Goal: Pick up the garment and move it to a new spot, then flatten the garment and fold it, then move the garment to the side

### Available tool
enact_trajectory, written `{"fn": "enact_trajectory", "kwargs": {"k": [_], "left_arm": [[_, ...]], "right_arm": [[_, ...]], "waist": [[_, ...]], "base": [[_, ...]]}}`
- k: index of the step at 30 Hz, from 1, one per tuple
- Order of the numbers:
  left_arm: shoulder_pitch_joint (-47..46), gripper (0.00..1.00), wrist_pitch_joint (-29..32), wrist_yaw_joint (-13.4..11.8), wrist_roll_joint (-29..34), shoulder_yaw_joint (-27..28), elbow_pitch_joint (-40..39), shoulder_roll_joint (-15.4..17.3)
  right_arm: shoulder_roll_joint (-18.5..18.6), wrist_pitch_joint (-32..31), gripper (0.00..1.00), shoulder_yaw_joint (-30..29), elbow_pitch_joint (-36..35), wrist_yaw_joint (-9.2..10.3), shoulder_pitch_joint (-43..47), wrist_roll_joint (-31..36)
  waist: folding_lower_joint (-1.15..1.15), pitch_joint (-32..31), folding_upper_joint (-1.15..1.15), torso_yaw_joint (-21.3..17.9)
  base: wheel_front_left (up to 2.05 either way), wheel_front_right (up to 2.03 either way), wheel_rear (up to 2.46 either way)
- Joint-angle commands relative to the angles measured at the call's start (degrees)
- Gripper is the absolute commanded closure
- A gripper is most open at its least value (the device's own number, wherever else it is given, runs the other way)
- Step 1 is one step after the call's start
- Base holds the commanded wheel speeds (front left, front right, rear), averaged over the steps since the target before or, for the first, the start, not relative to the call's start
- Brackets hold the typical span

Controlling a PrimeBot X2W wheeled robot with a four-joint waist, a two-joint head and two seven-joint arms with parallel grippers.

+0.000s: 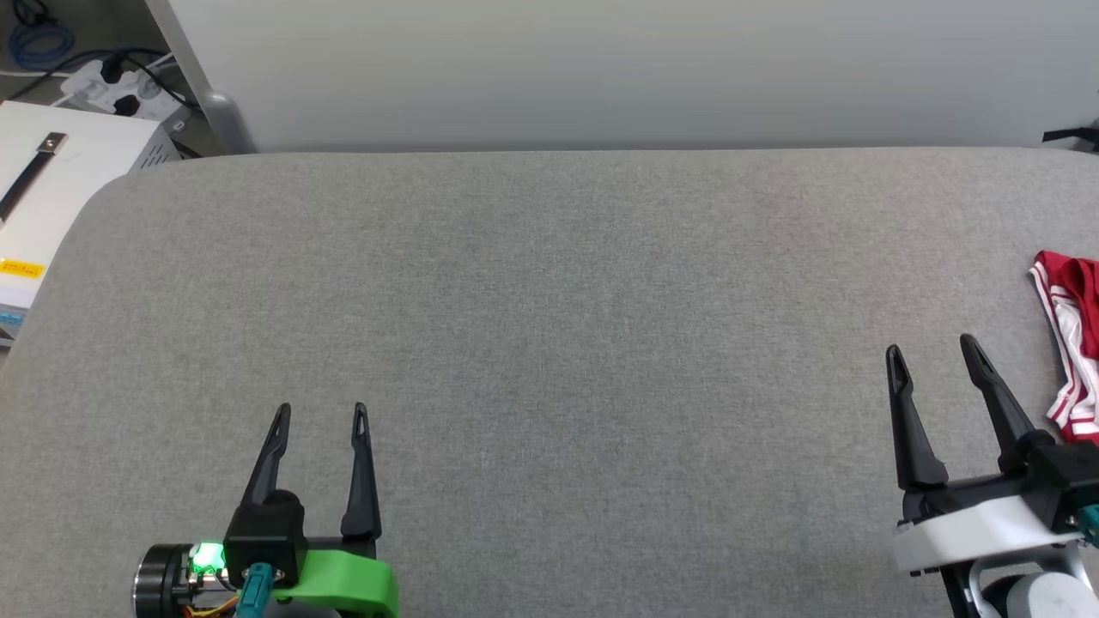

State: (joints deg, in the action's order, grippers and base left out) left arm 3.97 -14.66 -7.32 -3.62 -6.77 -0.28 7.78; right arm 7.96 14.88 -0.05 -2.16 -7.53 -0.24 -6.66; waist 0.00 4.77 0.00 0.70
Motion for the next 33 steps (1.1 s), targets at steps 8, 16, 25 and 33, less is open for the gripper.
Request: {"fn": "enact_trajectory", "kwargs": {"k": [8,16,25,33], "left_arm": [[3.0,0.00,-0.3,2.5,-0.4,0.6,0.0,-1.0],[4.4,0.00,-0.3,4.1,-0.3,0.9,0.3,-1.7],[3.5,1.00,0.3,4.1,0.0,1.1,0.6,-1.8],[3.0,1.00,1.2,4.3,0.2,1.5,0.6,-2.0]], "right_arm": [[-2.0,0.1,0.00,-1.5,-2.0,0.04,6.0,0.8],[-2.5,0.1,0.00,-1.6,-2.0,0.04,8.1,0.9],[-2.4,-0.2,1.00,-1.5,-1.6,0.00,7.4,0.7],[-2.6,-1.1,1.00,-1.4,-1.3,0.00,6.9,1.1]], "waist": [[0.00,-3.2,0.00,0.9],[0.00,-4.4,0.00,0.6],[0.00,-4.6,0.00,0.5],[0.00,-4.6,0.00,0.4]], "base": [[0.00,0.00,0.00],[0.00,0.00,0.00],[0.00,0.00,0.00],[0.00,0.00,0.00]]}}
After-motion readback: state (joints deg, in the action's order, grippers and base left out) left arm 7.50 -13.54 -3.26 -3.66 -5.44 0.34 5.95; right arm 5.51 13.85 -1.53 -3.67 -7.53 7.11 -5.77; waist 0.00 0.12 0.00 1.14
